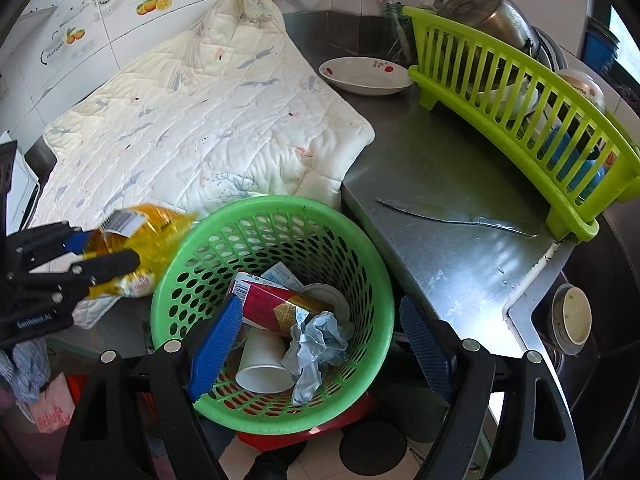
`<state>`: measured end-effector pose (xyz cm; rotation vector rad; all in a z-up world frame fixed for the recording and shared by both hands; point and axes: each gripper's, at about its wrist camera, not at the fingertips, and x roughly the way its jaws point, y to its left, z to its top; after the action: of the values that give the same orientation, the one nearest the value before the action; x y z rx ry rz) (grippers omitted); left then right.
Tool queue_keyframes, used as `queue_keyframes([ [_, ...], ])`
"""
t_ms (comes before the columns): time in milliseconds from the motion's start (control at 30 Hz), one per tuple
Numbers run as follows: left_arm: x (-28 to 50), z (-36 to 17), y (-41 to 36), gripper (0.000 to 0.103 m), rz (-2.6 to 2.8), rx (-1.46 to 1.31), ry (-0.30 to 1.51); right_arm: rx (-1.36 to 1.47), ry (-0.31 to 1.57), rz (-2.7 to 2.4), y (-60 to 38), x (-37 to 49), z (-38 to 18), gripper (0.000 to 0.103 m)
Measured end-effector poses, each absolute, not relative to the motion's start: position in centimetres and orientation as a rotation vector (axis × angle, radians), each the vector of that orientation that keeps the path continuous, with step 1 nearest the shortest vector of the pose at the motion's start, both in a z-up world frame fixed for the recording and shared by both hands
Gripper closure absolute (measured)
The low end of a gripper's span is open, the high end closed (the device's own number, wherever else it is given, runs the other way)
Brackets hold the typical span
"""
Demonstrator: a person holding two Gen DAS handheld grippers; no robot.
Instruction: Collect trash
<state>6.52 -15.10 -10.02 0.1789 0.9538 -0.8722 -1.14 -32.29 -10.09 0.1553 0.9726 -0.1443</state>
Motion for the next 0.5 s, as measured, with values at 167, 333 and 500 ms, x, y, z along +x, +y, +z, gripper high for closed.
queue_keyframes([
  [167, 6.3, -10.3, -15.4, 0.043, -0.884, 0.169, 0.975, 0.164, 0.961, -0.149, -32.4, -1.7, -9.7, 0.025],
  [333, 5.9, -10.3, -15.2, 0.038, -0.872, 0.172, 0.974, 0.170, 0.954, -0.144, -32.3, -2.0, -9.5, 0.025],
  [500, 6.2, -9.3, -14.2, 0.028, -0.819, 0.158, 0.947, 0.172, 0.944, -0.132, -31.7, -2.1, -9.2, 0.025],
])
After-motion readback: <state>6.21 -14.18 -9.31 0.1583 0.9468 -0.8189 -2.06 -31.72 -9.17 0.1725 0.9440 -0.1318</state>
